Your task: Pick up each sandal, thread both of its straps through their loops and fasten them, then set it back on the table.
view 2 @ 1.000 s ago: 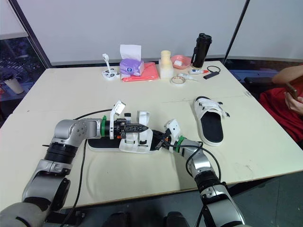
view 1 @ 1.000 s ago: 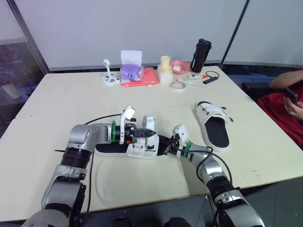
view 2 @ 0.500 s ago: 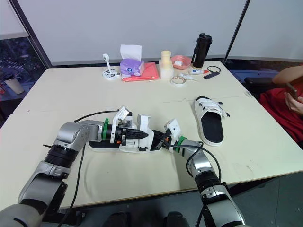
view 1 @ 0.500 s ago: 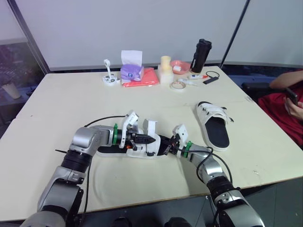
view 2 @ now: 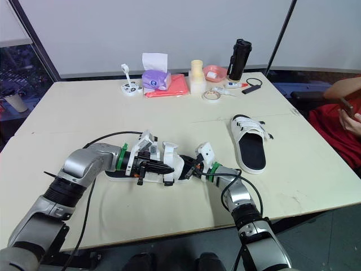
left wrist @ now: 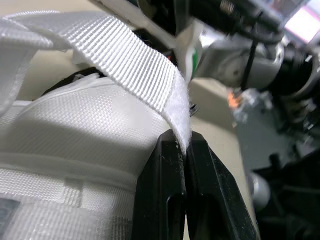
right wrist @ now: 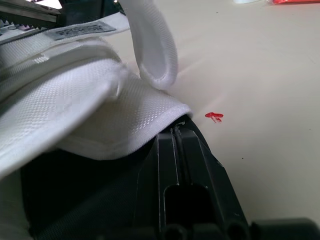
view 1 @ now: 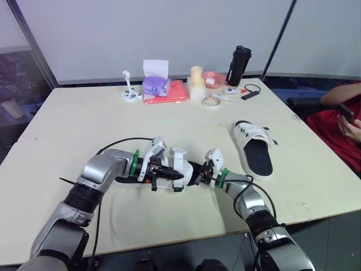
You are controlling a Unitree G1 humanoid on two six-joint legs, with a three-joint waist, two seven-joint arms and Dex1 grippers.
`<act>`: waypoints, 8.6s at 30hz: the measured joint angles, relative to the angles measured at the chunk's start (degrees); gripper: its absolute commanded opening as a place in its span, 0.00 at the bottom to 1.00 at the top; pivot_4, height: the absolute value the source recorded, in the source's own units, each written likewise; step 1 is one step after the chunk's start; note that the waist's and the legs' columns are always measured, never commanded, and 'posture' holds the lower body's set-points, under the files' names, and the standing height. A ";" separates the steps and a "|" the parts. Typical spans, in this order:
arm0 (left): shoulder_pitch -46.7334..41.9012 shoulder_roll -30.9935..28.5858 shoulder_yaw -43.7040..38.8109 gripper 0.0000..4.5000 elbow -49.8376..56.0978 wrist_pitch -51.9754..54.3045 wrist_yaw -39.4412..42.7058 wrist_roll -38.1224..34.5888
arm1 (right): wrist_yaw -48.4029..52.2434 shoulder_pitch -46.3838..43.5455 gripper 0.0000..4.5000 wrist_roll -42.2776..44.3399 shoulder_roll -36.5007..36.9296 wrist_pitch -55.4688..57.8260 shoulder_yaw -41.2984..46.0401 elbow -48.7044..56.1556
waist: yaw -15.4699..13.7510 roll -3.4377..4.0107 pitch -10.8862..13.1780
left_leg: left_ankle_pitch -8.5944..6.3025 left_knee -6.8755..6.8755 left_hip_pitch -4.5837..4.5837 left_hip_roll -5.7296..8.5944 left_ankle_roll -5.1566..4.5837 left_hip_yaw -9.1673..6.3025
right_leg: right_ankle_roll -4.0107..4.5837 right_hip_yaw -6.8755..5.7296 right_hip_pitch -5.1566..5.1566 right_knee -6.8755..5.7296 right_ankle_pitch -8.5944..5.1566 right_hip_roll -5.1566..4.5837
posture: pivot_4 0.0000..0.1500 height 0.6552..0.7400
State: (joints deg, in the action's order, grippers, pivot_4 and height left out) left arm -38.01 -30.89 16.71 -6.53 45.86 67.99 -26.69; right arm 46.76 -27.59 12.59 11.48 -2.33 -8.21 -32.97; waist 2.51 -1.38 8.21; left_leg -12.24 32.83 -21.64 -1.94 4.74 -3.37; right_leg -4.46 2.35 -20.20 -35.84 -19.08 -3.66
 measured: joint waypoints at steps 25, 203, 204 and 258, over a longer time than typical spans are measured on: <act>10.44 -7.07 -10.27 0.98 15.99 9.13 -1.09 -10.43 | 0.00 -0.38 0.00 0.00 0.00 -0.74 -0.77 -0.16 | 0.12 0.09 -0.02 | -0.04 -0.05 -0.27 -0.02 -0.06 0.00 | 0.21 -0.01 -0.33 0.24 0.13 -0.01 | 1.00 1.00; -28.58 15.20 -13.38 0.99 -62.66 -34.33 -1.70 22.57 | -3.93 0.93 0.00 -0.11 -0.53 -2.23 0.08 -0.86 | -1.48 -0.38 -0.54 | -0.05 0.22 0.02 0.36 -0.39 -0.10 | -0.63 -0.93 0.12 0.55 0.80 0.21 | 1.00 1.00; -29.04 15.08 -15.33 0.99 -62.66 -32.99 -1.88 21.10 | -4.00 1.11 0.00 -0.11 -0.45 -2.23 0.11 -0.46 | -1.48 -0.42 -0.51 | -0.05 0.22 0.02 0.36 -0.40 -0.10 | -0.64 -0.94 0.12 0.54 0.80 0.21 | 1.00 1.00; -9.46 22.97 -27.65 0.00 -22.33 8.87 -19.18 -9.97 | -9.50 25.65 0.00 29.38 35.41 54.58 26.36 73.53 | -3.62 0.62 2.91 | -0.05 2.68 -3.66 1.34 -0.39 -1.48 | -1.94 -1.07 -2.11 -1.48 0.47 0.04 | 1.00 1.00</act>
State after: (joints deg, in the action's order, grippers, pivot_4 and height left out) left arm -47.48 -7.92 -10.94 -28.86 54.73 48.81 -36.66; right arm 37.26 -1.94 41.97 46.89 52.25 18.15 40.56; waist -1.11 -0.76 11.12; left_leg -12.29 35.51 -25.29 -0.60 4.34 -4.85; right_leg -6.40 1.28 -22.31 -37.32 -18.60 -3.62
